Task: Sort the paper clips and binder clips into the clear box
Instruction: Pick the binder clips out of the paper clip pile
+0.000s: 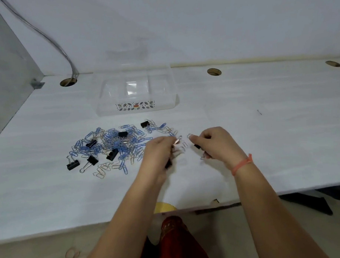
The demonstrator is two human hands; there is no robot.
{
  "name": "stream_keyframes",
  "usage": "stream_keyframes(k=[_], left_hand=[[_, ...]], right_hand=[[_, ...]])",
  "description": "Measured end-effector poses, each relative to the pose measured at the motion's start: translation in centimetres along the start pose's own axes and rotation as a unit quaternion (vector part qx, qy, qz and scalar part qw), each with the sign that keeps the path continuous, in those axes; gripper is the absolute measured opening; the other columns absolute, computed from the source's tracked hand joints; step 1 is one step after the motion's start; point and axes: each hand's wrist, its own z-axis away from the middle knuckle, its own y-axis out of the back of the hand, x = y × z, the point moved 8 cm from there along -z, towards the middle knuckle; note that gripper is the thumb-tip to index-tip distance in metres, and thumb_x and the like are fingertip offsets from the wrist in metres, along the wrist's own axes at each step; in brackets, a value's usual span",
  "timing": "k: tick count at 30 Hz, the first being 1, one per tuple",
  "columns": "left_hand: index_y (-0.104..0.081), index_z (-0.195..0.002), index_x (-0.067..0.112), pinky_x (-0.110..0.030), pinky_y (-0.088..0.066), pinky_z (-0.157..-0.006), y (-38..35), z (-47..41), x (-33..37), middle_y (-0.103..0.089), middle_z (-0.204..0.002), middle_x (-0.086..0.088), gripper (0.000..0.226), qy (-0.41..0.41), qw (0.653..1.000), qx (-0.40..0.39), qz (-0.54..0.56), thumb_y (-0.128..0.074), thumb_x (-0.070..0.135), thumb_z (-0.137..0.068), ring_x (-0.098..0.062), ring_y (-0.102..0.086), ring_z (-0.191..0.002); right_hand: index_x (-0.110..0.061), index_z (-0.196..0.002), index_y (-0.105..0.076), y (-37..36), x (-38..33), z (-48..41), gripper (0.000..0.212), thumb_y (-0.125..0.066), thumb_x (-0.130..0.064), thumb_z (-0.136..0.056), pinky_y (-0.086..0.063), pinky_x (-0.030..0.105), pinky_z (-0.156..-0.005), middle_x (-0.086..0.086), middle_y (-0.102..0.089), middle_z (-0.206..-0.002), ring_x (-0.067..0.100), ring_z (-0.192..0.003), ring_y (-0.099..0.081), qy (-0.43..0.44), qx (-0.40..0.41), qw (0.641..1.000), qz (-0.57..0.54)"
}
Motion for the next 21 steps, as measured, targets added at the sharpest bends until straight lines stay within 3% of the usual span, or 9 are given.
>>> stream_keyframes(k=[2, 4, 6, 8, 10, 13, 16, 21], left_hand=[[-0.058, -0.069, 0.01, -0.011, -0.031, -0.033, -2.2, 0.6, -1.8, -0.05, -0.04, 0.006, 0.02, 0.019, 0.999, -0.026, -0.022, -0.056, 0.009, -0.088, -0.002, -0.043, -0.028], [-0.057, -0.067, 0.008, -0.016, -0.039, -0.043, -3.0, 0.4, -2.8, -0.053, -0.045, 0.003, 0.02, -0.022, 0.995, -0.004, -0.102, -0.056, 0.012, -0.086, -0.011, -0.053, -0.04], [-0.055, -0.067, 0.008, -0.026, -0.039, -0.053, -3.2, 0.1, -2.5, -0.053, -0.058, -0.005, 0.022, -0.119, 0.951, 0.059, -0.28, -0.053, 0.018, -0.086, -0.019, -0.051, -0.054], [-0.057, -0.073, 0.009, -0.025, -0.032, -0.05, -3.8, 0.8, -1.8, -0.054, -0.066, -0.002, 0.021, -0.18, 0.902, 0.101, -0.379, -0.05, 0.022, -0.089, -0.014, -0.046, -0.056], [-0.059, -0.079, 0.01, -0.026, -0.03, -0.052, -4.8, 1.3, -1.3, -0.058, -0.071, 0.001, 0.019, -0.209, 0.889, 0.1, -0.394, -0.049, 0.023, -0.09, -0.014, -0.05, -0.062], [-0.065, -0.086, 0.008, -0.027, -0.034, -0.059, -5.8, 1.5, -0.9, -0.063, -0.077, -0.002, 0.023, -0.219, 0.876, 0.093, -0.42, -0.047, 0.022, -0.091, -0.019, -0.052, -0.07], [-0.069, -0.09, 0.009, -0.026, -0.035, -0.055, -6.1, 1.6, -0.8, -0.066, -0.078, -0.004, 0.026, -0.21, 0.88, 0.071, -0.42, -0.046, 0.02, -0.092, -0.019, -0.053, -0.07], [-0.071, -0.106, 0.016, -0.028, -0.046, -0.077, -5.6, 3.0, 0.1, -0.072, -0.103, -0.001, 0.029, -0.24, 0.889, 0.095, -0.379, -0.047, 0.017, -0.089, -0.02, -0.064, -0.092]], right_hand=[[-0.005, -0.064, -0.06, 1.5, 1.4, 1.1, 0.04, -0.063, -0.038, -0.085, -0.047, 0.029, -0.062, 0.007, -0.058, -0.053, 0.021, -0.052, -0.057, -0.019, -0.004, 0.995, 0.094], [-0.008, -0.067, -0.058, 2.2, 2.7, 1.7, 0.031, -0.06, -0.033, -0.085, -0.045, 0.026, -0.059, 0.011, -0.064, -0.061, 0.02, -0.054, -0.059, -0.049, -0.022, 0.986, 0.16], [-0.009, -0.066, -0.057, 2.5, 3.3, 2.0, 0.026, -0.058, -0.026, -0.085, -0.044, 0.023, -0.056, 0.013, -0.072, -0.07, 0.019, -0.055, -0.064, -0.07, -0.029, 0.981, 0.179], [-0.004, -0.068, -0.064, 2.3, 3.4, 2.0, 0.026, -0.057, -0.023, -0.083, -0.053, 0.027, -0.068, 0.014, -0.076, -0.077, 0.022, -0.065, -0.071, -0.078, -0.034, 0.981, 0.172], [0.001, -0.082, -0.071, 2.5, 3.2, 1.9, 0.028, -0.057, -0.023, -0.082, -0.056, 0.034, -0.081, 0.016, -0.076, -0.084, 0.029, -0.08, -0.072, -0.073, -0.026, 0.981, 0.175], [0.0, -0.094, -0.069, 3.2, 2.8, 2.0, 0.027, -0.049, -0.014, -0.082, -0.054, 0.037, -0.087, 0.018, -0.073, -0.093, 0.033, -0.09, -0.069, -0.063, -0.012, 0.978, 0.197], [0.001, -0.1, -0.069, 4.2, 2.2, 2.3, 0.029, -0.05, -0.002, -0.078, -0.054, 0.035, -0.084, 0.018, -0.072, -0.098, 0.033, -0.095, -0.067, -0.048, 0.005, 0.975, 0.215], [-0.009, -0.096, -0.073, 5.6, 1.2, 2.7, 0.029, -0.056, 0.002, -0.076, -0.047, 0.023, -0.08, 0.008, -0.074, -0.101, 0.025, -0.1, -0.066, 0.001, 0.069, 0.979, 0.193]])
